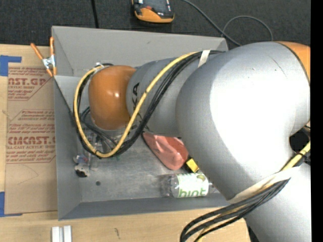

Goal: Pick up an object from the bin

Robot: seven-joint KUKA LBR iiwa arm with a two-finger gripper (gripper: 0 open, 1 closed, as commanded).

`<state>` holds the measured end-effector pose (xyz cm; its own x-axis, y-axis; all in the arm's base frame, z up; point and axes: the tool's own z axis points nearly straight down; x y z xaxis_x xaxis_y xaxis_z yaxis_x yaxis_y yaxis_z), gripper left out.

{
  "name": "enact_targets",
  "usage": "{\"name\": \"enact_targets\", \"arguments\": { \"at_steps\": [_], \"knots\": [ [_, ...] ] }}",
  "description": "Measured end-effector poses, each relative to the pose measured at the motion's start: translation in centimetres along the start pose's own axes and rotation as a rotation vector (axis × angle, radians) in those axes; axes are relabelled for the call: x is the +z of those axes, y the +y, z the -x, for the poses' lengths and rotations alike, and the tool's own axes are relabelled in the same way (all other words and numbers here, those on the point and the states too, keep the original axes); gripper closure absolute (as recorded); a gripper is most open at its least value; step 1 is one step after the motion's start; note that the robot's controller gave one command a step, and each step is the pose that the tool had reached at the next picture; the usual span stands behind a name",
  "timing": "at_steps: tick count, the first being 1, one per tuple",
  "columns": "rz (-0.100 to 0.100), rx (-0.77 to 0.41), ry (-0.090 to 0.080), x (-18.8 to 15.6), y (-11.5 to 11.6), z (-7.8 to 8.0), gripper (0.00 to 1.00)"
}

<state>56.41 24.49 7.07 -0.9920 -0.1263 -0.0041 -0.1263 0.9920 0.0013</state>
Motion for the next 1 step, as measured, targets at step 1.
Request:
{"name": "enact_targets", "arguments": {
  "at_steps": [1],
  "knots": [
    [-0.002, 0.000, 0.006, -0.44, -0.04, -0.17, 1.00]
  ]
}}
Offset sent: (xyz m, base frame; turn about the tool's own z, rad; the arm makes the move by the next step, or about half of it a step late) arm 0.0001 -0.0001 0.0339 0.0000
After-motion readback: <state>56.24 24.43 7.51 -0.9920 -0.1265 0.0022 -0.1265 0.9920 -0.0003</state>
